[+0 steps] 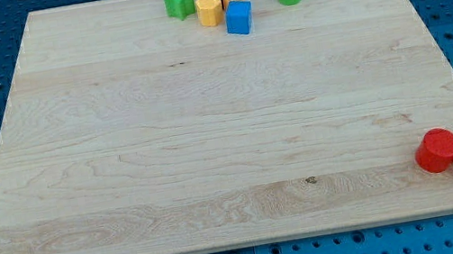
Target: Move the blue cube slightly down
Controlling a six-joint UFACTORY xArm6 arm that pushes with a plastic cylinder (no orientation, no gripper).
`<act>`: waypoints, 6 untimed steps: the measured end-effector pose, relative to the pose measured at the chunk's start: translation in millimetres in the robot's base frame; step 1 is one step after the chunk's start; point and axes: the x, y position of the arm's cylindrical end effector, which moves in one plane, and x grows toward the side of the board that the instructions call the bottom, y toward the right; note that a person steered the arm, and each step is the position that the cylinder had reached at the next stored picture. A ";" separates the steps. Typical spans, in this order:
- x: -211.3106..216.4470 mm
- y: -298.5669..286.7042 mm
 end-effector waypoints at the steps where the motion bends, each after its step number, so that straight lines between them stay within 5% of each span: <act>1: 10.5 -18.7; 3: 73.2 -73.9; 4: 76.5 -95.4; 6: 48.9 -44.2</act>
